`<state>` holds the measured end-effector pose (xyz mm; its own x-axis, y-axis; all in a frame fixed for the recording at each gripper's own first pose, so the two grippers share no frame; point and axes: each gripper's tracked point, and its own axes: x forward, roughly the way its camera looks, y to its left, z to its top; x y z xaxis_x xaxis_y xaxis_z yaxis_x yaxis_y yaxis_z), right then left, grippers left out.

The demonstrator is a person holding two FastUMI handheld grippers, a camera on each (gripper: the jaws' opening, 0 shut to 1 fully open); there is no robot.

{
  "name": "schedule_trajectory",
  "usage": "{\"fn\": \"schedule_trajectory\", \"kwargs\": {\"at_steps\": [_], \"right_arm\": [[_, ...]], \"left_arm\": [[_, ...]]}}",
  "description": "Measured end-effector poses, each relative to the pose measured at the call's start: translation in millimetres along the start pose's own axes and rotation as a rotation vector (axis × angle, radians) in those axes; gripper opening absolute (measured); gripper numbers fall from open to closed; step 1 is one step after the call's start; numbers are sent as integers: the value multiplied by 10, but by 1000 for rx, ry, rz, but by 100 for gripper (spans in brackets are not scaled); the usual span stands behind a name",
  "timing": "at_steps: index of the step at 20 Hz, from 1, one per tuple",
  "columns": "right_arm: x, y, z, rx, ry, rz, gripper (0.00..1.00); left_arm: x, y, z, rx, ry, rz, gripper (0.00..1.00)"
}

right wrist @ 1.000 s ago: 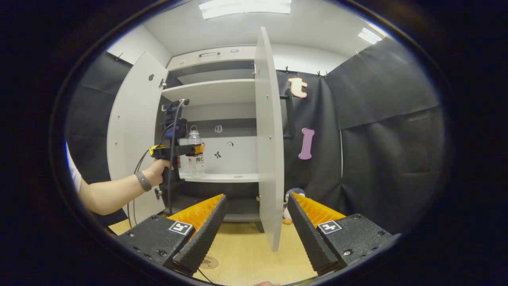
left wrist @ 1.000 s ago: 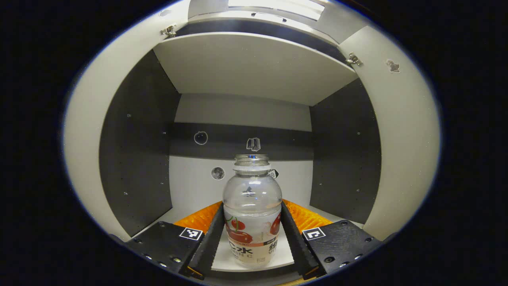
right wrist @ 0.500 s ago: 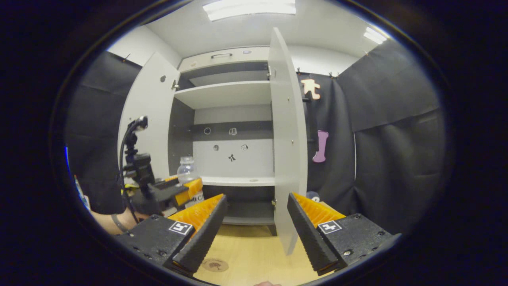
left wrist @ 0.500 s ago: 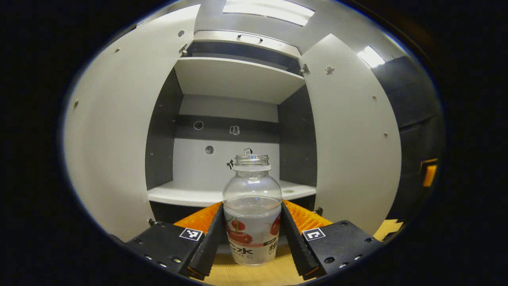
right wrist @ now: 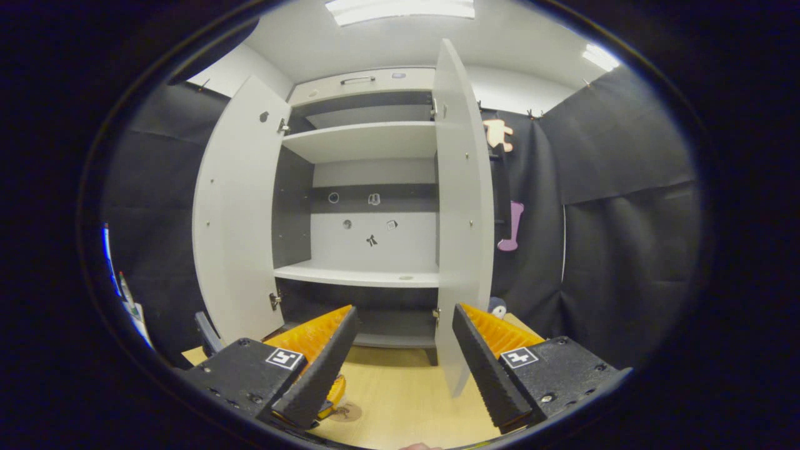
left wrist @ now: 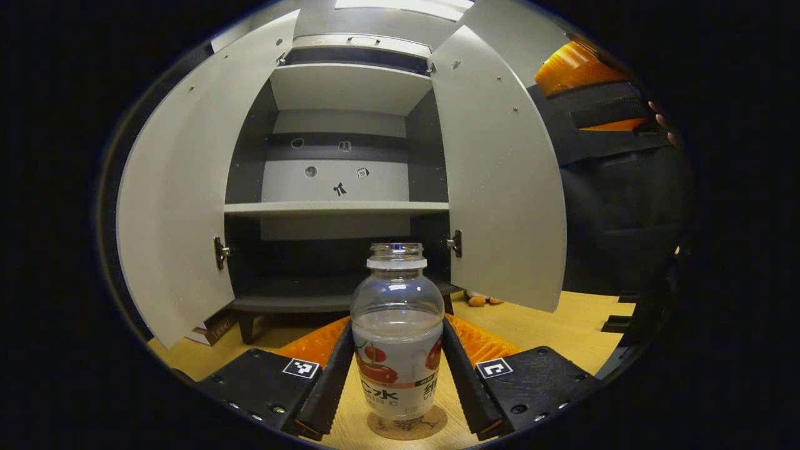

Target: Grasp the bottle in the cabinet with the left hand and place it on the coaster, then close the right door with the right hand and the left door with the left hand.

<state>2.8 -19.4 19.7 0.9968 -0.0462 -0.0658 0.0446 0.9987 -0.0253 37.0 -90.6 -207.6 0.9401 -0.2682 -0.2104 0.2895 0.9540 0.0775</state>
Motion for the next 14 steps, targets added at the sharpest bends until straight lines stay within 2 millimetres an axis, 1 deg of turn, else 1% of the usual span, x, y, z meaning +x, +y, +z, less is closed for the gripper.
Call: {"fn": "schedule_trajectory", "kwargs": {"at_steps": [2, 3, 4, 6, 8, 9, 10, 12, 14], "right_arm": [[-17, -66, -5, -19, 15, -21, 100], [-33, -126, -2, -37, 18, -36, 98], [-44, -175, -11, -53, 24, -50, 100], [-51, -243, -17, -71, 33, -70, 100], [-34, -267, -34, -80, 38, -78, 100], [-19, -270, -37, -80, 40, -80, 100], [6, -260, -50, -76, 44, -77, 100], [51, -214, -73, -68, 51, -65, 100], [99, -181, -55, -69, 46, -58, 100]], "left_arm": [[-24, 60, -111, -16, -5, 53, 76], [-30, 106, -166, -24, -7, 81, 76], [-18, 125, -252, -34, 2, 97, 76], [-12, 105, -417, -41, 38, 98, 76], [-29, 80, -371, -25, -3, 92, 77], [-50, 58, -399, -20, 14, 88, 75], [-46, 74, -372, -14, -6, 92, 76], [-59, 92, -391, -34, 1, 100, 76], [-62, 82, -388, -40, 2, 93, 77]]}}
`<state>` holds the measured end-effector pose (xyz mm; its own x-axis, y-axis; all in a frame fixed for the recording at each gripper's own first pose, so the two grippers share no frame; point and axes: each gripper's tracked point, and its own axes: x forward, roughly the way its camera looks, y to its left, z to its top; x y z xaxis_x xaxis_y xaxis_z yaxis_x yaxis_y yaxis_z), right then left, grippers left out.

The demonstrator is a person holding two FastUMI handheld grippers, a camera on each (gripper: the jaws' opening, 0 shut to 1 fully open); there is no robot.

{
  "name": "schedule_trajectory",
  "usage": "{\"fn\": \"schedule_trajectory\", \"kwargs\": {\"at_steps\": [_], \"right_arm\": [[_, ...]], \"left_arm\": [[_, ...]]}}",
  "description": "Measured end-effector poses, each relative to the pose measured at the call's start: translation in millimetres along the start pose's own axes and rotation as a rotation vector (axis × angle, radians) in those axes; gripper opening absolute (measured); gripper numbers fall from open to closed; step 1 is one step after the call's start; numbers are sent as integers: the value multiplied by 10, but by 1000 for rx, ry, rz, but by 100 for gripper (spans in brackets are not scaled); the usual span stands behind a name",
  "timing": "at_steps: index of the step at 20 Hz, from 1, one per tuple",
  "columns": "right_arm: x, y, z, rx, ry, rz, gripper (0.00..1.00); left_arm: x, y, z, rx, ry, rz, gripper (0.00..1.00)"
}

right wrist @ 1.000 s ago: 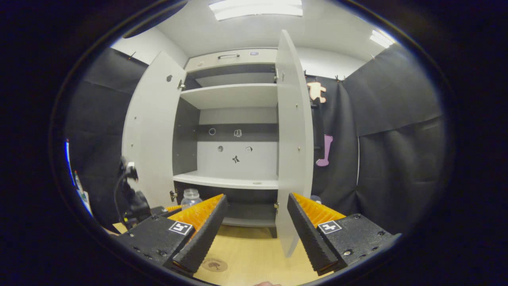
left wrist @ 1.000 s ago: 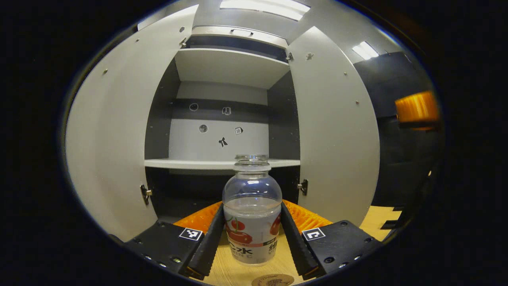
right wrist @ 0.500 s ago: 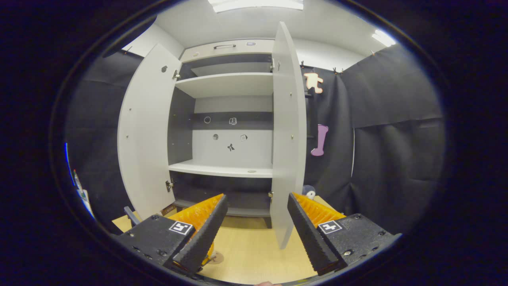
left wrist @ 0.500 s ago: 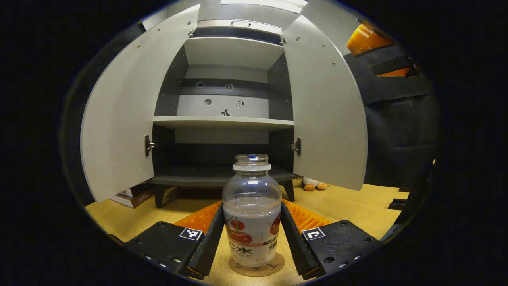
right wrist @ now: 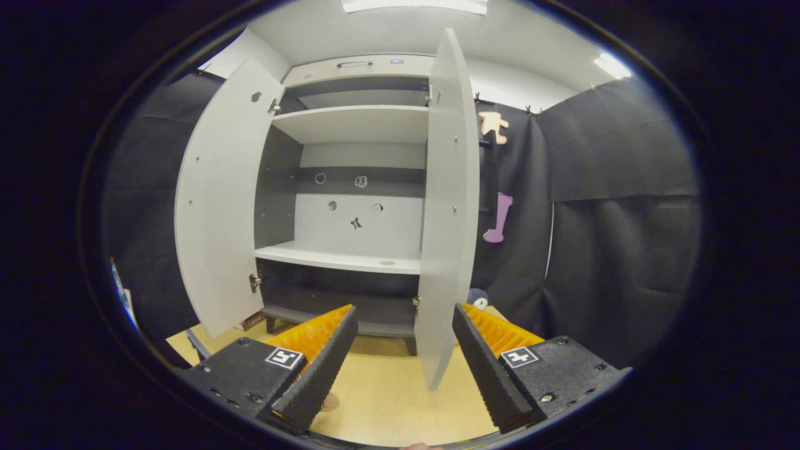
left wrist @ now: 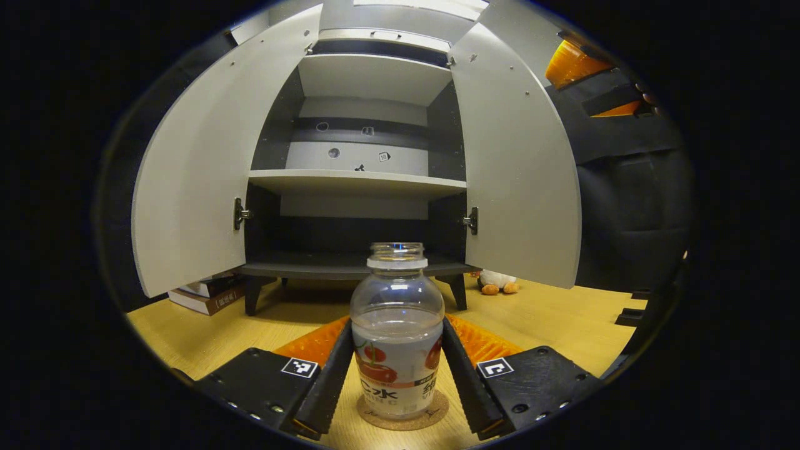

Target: Grasp the bottle in the cabinet with the left hand and place it on the coaster, then close the right door with the right hand and the left door with the left hand.

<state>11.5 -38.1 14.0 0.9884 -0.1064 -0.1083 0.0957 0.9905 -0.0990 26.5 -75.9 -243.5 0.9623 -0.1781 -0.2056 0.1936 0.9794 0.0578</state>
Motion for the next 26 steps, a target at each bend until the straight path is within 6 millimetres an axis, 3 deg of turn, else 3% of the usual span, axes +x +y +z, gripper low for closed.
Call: {"fn": "schedule_trajectory", "kwargs": {"at_steps": [3, 5, 6, 8, 15, 19, 22, 24, 25, 26], "right_arm": [[53, 36, 0, -3, 2, 13, 100], [82, 67, 4, -2, 1, 22, 100], [81, 77, -3, -3, 3, 27, 100], [81, 88, -7, -4, 2, 36, 100], [52, 106, 92, 10, -33, 54, 100], [-82, 155, 329, 44, -128, 100, 100], [-152, -117, 500, 74, -191, 82, 100], [-129, -501, 666, 68, -238, 16, 98], [-88, -751, 737, 75, -253, -31, 99], [-24, -977, 855, 86, -273, -76, 98]], "left_arm": [[-41, 15, -30, 5, 22, -8, 78], [-65, -10, -16, 5, 25, -27, 88], [-66, -16, -1, 6, 25, -35, 97], [-111, -8, 77, 1, 15, -39, 97], [-244, 55, 774, -32, -109, -40, 97], [-337, 129, 1338, -105, -184, -46, 97], [-414, 336, 1778, -116, -231, 9, 99], [-454, 404, 1891, -87, -217, 18, 99], [-482, 429, 1910, -81, -200, 17, 95], [-506, 439, 1915, -83, -186, 9, 99]]}}
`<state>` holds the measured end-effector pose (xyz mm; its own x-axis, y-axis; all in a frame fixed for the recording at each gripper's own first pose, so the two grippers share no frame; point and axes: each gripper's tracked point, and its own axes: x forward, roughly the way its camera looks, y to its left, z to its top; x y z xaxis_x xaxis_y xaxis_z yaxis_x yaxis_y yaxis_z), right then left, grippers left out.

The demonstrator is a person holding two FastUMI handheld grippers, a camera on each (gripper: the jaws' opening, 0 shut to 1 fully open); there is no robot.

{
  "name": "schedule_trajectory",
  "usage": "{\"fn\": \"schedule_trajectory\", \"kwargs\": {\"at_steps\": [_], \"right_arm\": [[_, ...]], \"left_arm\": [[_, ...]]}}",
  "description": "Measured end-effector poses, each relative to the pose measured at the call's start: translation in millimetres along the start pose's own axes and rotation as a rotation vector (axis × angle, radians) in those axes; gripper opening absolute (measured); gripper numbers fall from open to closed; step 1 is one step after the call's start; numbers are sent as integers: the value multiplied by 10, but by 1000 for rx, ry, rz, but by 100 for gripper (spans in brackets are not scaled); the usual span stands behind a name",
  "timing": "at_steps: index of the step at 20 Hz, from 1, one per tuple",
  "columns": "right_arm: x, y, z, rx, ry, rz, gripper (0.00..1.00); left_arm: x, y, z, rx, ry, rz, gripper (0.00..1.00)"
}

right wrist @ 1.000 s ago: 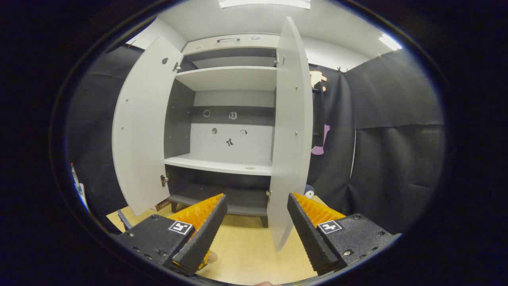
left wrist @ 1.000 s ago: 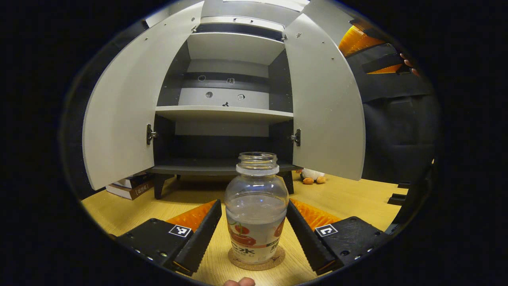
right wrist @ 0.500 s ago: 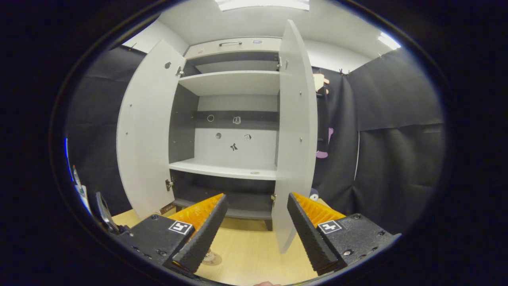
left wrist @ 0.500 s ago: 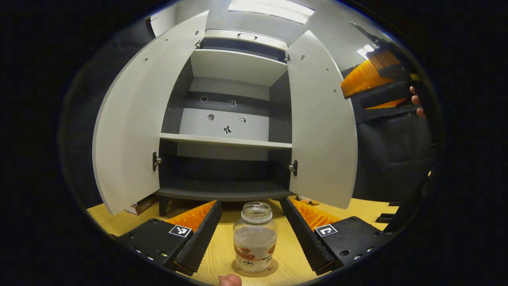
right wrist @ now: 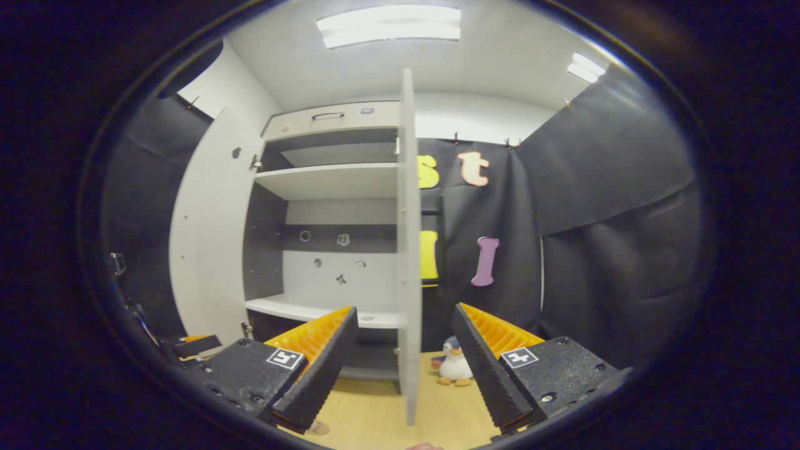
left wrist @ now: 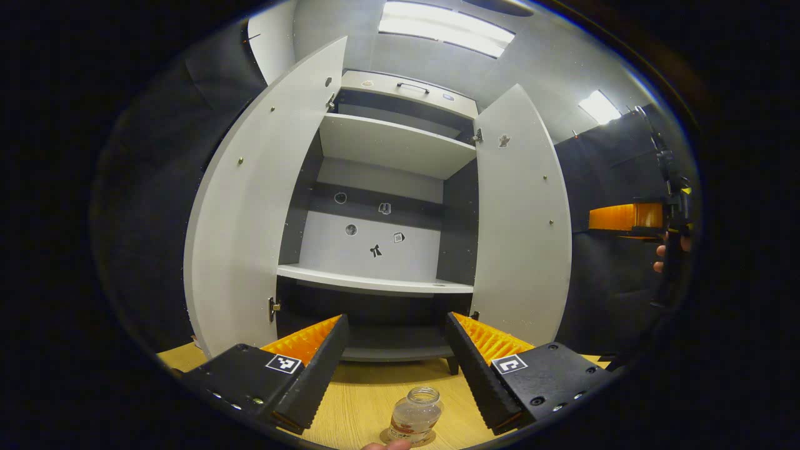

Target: Grasp the bottle in the cabinet with the left hand and place it on the coaster, then close the right door with the right hand and the left door with the left hand.

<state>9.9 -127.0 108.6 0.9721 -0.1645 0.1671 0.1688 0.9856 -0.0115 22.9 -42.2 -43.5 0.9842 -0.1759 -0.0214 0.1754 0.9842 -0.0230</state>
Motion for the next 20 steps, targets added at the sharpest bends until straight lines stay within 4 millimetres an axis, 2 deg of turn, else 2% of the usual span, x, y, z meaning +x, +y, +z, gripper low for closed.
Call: {"fn": "schedule_trajectory", "kwargs": {"at_steps": [2, 3, 5, 6, 7, 8, 10, 11, 13, 14, 15, 16, 19, 20], "right_arm": [[301, -349, 229, 5, -33, -67, 99], [459, -467, 297, 10, -26, -84, 99], [740, -609, 452, 54, -41, -105, 98], [862, -653, 486, 75, -45, -112, 100], [968, -668, 504, 84, -44, -106, 100], [1056, -656, 498, 80, -37, -98, 100], [1158, -625, 483, 49, -24, -88, 98], [1148, -622, 514, 32, -28, -85, 100], [1147, -552, 516, 27, -28, -67, 97], [1142, -480, 499, 20, -20, -43, 98], [1123, -417, 448, 6, -3, -28, 92], [1094, -366, 396, -17, 9, -19, 97], [1004, -57, 334, -62, 19, 32, 97], [973, 74, 277, -55, 37, 63, 97]], "left_arm": [[-155, 40, -27, -2, 30, 5, 99], [-181, 57, -27, -11, 38, 8, 95], [-211, 91, -36, -31, 50, 25, 95], [-222, 118, -40, -36, 50, 40, 99], [-230, 156, -50, -36, 52, 61, 99], [-234, 202, -66, -35, 56, 78, 95], [-236, 258, -94, -36, 64, 96, 95], [-237, 298, -109, -32, 66, 107, 95], [-235, 353, -106, -29, 71, 127, 95], [-234, 355, -93, -32, 70, 129, 95], [-227, 357, -52, -33, 63, 130, 95], [-212, 367, -21, -34, 52, 129, 95], [-172, 382, 42, -25, 34, 124, 95], [-172, 390, 46, -20, 34, 125, 99]]}}
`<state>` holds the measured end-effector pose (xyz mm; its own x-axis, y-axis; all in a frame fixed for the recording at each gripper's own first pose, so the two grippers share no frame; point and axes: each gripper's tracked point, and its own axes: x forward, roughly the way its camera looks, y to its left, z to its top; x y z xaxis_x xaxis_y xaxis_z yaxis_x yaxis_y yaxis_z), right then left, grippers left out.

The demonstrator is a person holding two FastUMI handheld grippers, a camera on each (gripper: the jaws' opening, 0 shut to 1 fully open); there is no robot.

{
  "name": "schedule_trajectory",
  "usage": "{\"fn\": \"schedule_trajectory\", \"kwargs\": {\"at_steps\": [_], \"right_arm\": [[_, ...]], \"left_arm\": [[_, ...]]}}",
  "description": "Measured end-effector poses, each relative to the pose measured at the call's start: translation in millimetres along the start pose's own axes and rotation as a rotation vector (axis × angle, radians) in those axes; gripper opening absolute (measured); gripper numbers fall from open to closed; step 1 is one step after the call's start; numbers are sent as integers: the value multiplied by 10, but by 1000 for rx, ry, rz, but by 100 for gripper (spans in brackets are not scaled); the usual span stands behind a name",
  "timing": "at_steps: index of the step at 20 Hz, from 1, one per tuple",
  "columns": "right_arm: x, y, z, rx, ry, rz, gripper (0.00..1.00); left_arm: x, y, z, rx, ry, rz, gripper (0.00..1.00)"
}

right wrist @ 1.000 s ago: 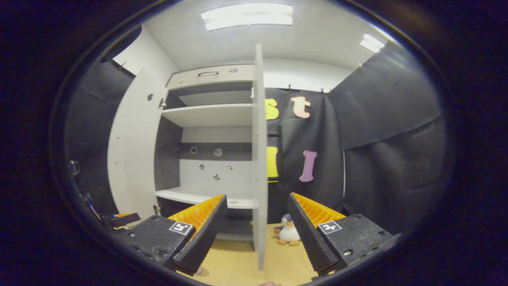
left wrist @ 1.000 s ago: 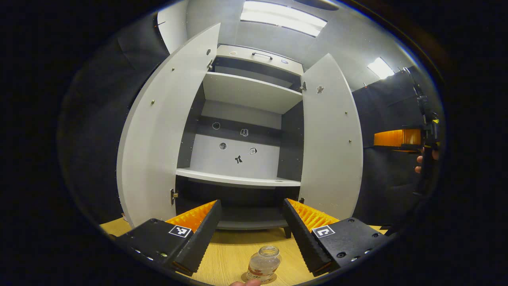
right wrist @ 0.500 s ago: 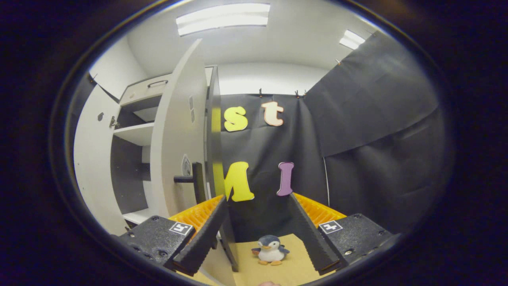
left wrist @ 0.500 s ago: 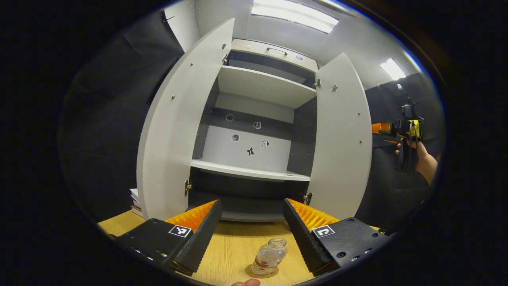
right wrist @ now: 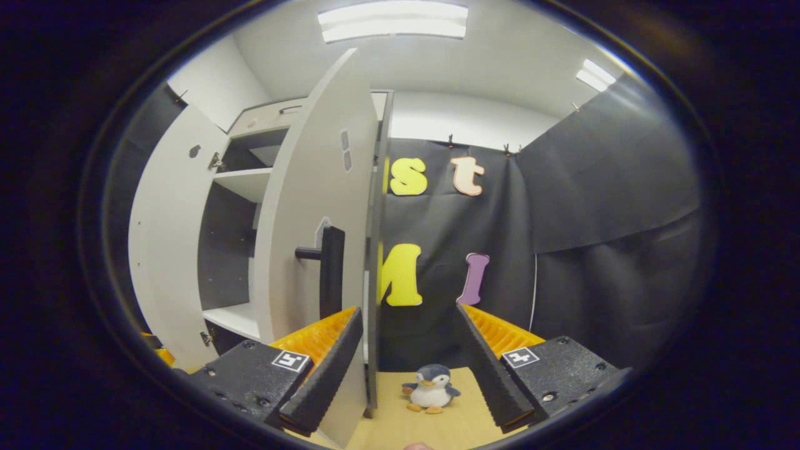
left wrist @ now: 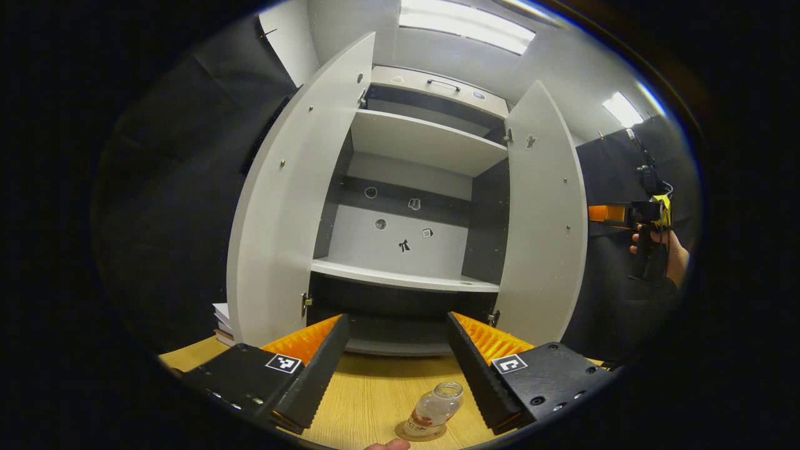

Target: Grasp the bottle in the cabinet with the left hand and place it on the coaster, then close the right door with the right hand and the left door with the left hand.

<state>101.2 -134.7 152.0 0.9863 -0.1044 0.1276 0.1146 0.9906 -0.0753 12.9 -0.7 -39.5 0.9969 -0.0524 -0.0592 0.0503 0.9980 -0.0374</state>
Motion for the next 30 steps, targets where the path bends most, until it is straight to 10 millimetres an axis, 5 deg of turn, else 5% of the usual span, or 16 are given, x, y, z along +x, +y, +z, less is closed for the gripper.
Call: {"fn": "schedule_trajectory", "kwargs": {"at_steps": [11, 16, 19, 22, 30], "right_arm": [[221, 939, -108, 150, -7, 184, 97], [291, 1109, -136, 158, -12, 194, 98], [125, 1093, -183, 133, -8, 180, 98], [-138, 1103, -337, 95, 2, 164, 93], [-1057, 1456, -1309, 82, 111, 200, 98]], "left_arm": [[-192, 231, 87, 2, -16, 56, 95], [-294, 282, 131, 12, -19, 77, 95], [-332, 367, 150, 9, -12, 94, 90], [-420, 433, 248, 0, -19, 112, 99], [-494, 591, 662, -33, -96, 133, 99]]}}
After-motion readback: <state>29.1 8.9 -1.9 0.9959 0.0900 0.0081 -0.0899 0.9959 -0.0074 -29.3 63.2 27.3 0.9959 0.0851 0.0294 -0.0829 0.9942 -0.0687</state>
